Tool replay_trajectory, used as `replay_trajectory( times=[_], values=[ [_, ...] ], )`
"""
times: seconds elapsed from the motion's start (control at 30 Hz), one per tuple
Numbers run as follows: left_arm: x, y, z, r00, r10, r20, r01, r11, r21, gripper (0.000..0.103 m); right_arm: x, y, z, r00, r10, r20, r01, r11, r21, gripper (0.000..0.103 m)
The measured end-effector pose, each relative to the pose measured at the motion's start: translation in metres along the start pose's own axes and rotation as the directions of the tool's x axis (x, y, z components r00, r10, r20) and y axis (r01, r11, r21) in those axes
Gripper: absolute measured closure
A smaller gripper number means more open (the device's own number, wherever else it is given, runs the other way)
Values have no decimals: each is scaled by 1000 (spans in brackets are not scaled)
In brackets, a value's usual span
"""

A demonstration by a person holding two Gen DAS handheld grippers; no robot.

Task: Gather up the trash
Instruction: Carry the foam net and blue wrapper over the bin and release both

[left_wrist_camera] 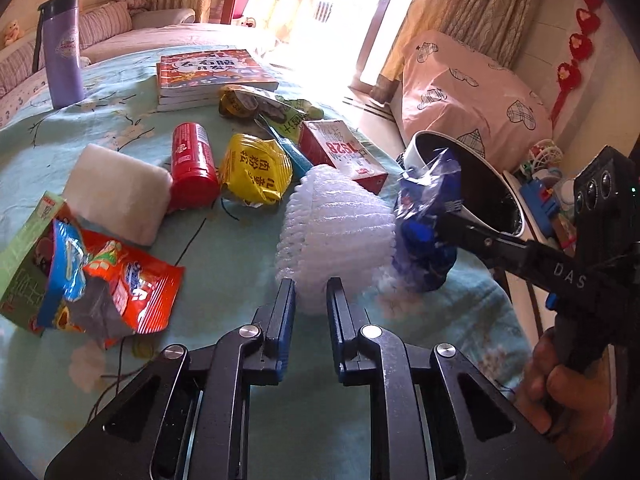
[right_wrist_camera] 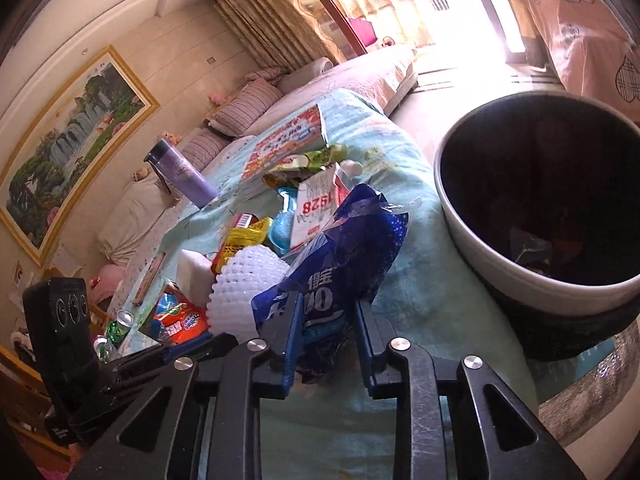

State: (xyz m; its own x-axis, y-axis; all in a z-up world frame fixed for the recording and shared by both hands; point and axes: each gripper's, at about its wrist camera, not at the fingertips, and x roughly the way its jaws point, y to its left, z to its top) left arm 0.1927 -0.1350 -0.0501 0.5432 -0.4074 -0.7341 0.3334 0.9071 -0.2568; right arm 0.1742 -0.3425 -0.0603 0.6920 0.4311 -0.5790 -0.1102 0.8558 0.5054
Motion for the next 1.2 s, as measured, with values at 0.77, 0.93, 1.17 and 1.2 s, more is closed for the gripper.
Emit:
replay_trajectory(
  times=[0.77,0.93,1.17,1.2],
  values=[
    [-46,-69,10,992,-59,114,48,995,90,92,-90,-27,1,983,-87,163,80,996,46,86],
    [-39,-88,14,992,-74,103,61,991,119,92,-98,-36,2,978,-102,184,91,994,63,86],
    [-29,-117,25,991,-84,102,67,985,158,92,-107,-53,8,973,-118,196,105,991,79,86],
    [-28,-120,26,991,-85,102,67,984,162,92,-107,-54,11,973,-119,197,106,991,77,86]
  ],
)
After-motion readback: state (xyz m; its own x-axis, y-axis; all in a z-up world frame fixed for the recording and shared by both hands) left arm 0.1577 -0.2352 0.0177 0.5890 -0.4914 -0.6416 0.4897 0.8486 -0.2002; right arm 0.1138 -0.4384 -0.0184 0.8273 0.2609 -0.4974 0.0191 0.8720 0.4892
